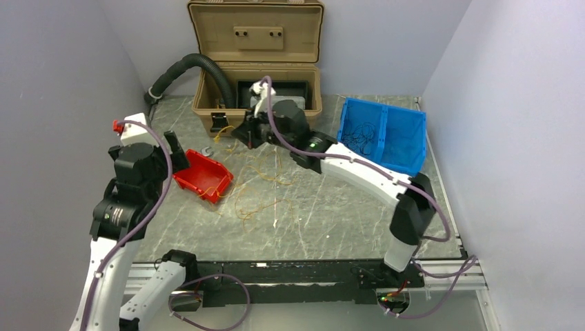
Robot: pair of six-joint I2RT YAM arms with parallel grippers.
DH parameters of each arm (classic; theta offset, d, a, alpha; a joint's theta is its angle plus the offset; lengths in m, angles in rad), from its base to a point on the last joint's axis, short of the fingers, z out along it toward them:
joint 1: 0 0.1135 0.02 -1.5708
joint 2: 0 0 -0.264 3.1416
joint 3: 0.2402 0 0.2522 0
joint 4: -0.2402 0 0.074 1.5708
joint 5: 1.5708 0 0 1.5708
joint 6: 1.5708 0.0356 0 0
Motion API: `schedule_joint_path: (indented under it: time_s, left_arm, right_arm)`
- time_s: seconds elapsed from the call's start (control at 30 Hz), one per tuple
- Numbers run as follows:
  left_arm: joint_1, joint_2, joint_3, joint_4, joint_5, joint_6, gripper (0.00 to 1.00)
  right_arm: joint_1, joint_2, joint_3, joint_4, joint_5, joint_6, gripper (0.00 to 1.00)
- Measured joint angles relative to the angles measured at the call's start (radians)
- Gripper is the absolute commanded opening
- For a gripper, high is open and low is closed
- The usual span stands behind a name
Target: Untangle the cables
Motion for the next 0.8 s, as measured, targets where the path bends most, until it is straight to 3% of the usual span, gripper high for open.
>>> schedule_joint_path:
  time_s: [0.5,0.8]
  left_arm:
    - [0.000,-0.187,-0.138,0.057,-0.002,-0.019,0.99]
    - [0.000,-0.224,-0.138,0.053,0.007,0.003,0.99]
  right_arm:
    - [0.057,0.406,0.383,0.159,0.081,-0.110,0.00]
    - [0.057,0.541,0.431,0.324,0.093,-0.212,0.00]
